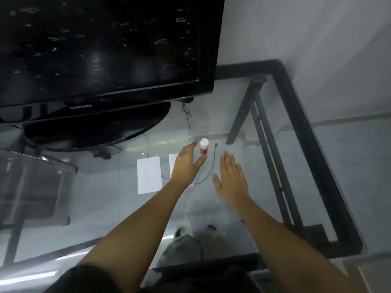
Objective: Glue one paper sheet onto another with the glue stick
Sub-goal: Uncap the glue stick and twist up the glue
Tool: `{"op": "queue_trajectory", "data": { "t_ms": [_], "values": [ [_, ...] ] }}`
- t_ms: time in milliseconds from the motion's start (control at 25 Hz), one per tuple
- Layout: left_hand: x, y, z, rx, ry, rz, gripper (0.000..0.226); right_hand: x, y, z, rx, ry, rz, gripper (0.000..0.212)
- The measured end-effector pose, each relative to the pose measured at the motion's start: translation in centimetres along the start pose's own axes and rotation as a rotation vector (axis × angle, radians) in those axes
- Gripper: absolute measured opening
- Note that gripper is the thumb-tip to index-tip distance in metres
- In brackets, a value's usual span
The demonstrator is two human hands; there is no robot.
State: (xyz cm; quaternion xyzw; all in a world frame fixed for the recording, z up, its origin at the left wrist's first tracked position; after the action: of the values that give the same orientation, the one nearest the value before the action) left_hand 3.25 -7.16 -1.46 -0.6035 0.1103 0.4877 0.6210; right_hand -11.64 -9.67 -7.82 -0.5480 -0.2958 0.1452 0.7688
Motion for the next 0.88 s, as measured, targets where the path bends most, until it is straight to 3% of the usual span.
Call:
{"op": "queue_trajectory", "data": {
  "t_ms": [240,440,520,720,800,880],
  "values": [
    [-0.8,0.7,-1.4,-0.015,0.013,0.012,0.030,-0.2,-0.1,0.0,-0.021,-0.003,0.028,0.068],
    [-1.7,-2.0,0.2,-0.055,0.082,0.151,0.032,-0.2,-1.0,-0.1,0.018,-0.005,-0.082,0.065],
    [-1.9,-3.6,0.8,-0.086,0.112,0.182,0.035,-0.4,-3.3,-0.7,-0.038,0.029,-0.227,0.056],
    [-2.5,-5.6,2.0,-0.158,0.148,0.211,0.030,1.1,-10.8,-2.5,-0.214,0.114,-0.909,0.039],
    [-3.2,-5.7,2.4,-0.169,0.197,0.172,0.030,2.7,-12.1,-2.8,-0.185,0.061,-1.005,0.043],
    [-3.5,-5.4,2.4,-0.150,0.215,0.138,0.032,3.6,-12.6,-3.0,-0.178,0.018,-1.011,0.034]
  ]
}}
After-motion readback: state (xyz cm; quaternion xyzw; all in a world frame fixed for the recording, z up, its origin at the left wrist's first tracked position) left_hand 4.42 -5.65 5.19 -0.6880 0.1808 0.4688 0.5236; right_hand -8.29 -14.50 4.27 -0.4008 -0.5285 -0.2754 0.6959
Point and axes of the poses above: each hand's wrist, its own z-axis away from the middle knuckle, its own y-axis out of the palm, x = y × z, the point moved 8 cm from there along -z, towards the middle knuckle, and after that the axes turned 5 degrees about -y, right-handed, at the moved point
